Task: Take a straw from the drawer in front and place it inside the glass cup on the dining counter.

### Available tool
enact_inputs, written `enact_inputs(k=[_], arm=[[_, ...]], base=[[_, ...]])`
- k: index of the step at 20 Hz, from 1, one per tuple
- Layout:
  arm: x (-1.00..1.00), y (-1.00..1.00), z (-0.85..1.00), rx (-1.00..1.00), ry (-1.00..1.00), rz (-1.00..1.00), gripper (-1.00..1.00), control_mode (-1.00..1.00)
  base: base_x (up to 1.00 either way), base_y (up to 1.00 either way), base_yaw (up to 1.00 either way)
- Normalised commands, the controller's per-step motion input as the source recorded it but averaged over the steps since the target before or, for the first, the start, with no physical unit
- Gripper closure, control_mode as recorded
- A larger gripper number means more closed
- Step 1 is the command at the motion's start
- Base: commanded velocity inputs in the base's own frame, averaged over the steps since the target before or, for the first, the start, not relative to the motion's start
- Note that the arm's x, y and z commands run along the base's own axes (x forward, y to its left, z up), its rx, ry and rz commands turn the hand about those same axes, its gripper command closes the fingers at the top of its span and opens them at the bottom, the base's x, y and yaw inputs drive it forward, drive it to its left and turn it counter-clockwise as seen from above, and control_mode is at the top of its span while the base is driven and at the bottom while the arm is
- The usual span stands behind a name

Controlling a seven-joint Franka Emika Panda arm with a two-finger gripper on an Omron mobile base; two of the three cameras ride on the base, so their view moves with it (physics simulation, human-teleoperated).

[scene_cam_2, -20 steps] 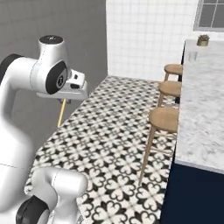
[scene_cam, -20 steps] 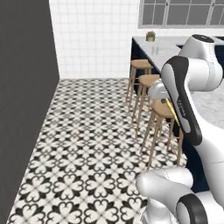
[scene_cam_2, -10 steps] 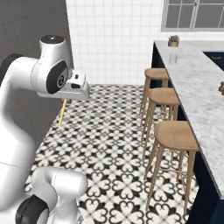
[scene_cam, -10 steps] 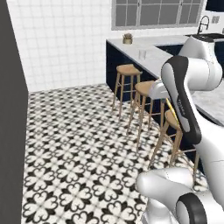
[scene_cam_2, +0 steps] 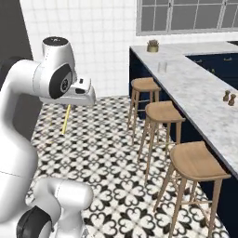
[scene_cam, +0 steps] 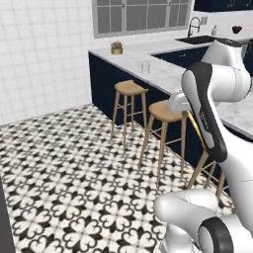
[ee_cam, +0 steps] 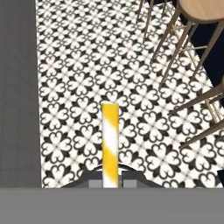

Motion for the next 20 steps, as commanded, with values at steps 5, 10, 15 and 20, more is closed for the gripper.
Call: enact_inputs(k=[5, 10, 15, 20], arm=[[0.00, 0.00, 0.00, 0.00, 0.00, 0.00, 1.00, 1.00], [0.00, 0.00, 0.00, 0.00, 0.00, 0.00, 1.00, 1.00], [0.00, 0.00, 0.00, 0.00, 0.00, 0.00, 1.00, 1.00], [0.00, 0.00, 0.00, 0.00, 0.00, 0.00, 1.00, 1.00]], base=[[1.00, 0.79, -0.45], [1.00, 0.78, -0.46], [1.00, 0.84, -0.48], [0.93, 0.95, -0.49]])
